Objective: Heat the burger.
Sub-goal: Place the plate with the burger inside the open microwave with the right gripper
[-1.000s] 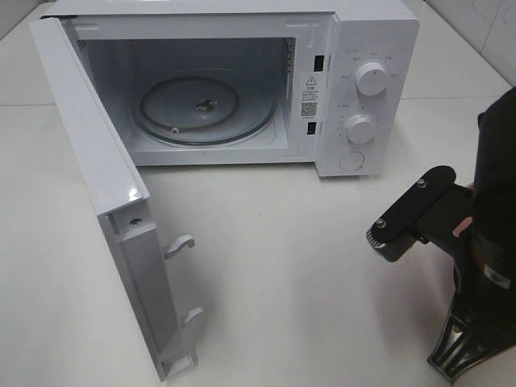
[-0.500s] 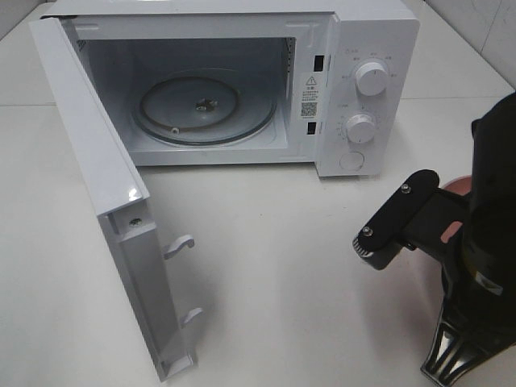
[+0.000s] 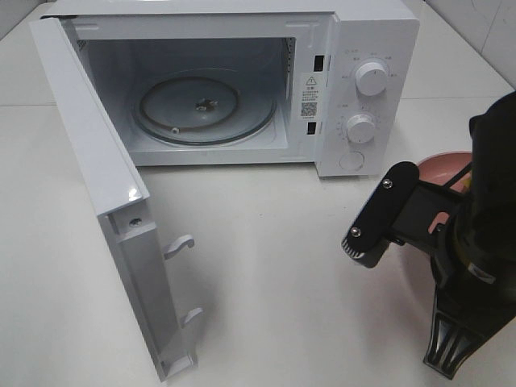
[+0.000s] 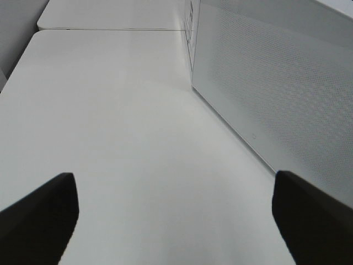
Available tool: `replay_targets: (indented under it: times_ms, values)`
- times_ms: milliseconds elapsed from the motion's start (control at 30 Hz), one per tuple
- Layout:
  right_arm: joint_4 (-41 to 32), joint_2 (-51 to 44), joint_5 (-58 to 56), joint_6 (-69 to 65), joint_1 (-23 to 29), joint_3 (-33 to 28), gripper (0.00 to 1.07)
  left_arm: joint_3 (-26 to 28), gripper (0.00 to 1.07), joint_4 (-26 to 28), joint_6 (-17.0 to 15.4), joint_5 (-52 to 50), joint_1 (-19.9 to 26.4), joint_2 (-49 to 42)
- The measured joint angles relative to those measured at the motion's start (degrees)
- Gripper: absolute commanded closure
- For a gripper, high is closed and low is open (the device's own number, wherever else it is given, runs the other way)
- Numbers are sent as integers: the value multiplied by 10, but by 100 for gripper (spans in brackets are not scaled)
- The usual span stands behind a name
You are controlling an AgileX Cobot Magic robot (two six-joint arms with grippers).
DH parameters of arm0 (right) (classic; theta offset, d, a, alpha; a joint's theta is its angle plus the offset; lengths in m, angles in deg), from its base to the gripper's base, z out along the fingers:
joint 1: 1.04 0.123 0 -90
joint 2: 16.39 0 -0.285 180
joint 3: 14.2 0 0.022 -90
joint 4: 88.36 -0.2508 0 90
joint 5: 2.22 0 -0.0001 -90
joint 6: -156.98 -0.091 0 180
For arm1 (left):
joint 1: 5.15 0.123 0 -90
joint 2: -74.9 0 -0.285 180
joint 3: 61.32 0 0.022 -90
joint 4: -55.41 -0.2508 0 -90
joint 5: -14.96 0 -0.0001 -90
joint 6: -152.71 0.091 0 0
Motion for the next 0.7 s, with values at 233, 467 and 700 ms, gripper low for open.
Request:
replay_targets:
  times_ms: [233,467,700]
  values:
    - [0,0,29,48,0,0,106,0,19,0,0,0,0,0]
    - [7,0,64,132,0,-2,106,0,19,0,0,0,0,0]
    - [30,0,93,202,0,-2,105,0,19,0,0,0,0,0]
